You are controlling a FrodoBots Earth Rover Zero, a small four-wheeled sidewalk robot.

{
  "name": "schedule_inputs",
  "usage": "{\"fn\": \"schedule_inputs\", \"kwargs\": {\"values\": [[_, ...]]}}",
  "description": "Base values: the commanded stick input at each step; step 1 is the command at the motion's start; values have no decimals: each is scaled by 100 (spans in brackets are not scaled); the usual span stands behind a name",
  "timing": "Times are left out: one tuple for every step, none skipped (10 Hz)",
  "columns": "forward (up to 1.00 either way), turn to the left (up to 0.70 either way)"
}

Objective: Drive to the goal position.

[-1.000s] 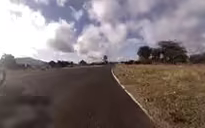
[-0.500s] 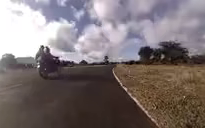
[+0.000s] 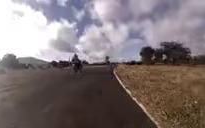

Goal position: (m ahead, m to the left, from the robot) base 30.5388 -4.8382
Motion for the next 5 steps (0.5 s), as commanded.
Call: {"fn": "schedule_inputs", "kwargs": {"values": [[50,0],[50,0],[50,0],[50,0],[50,0]]}}
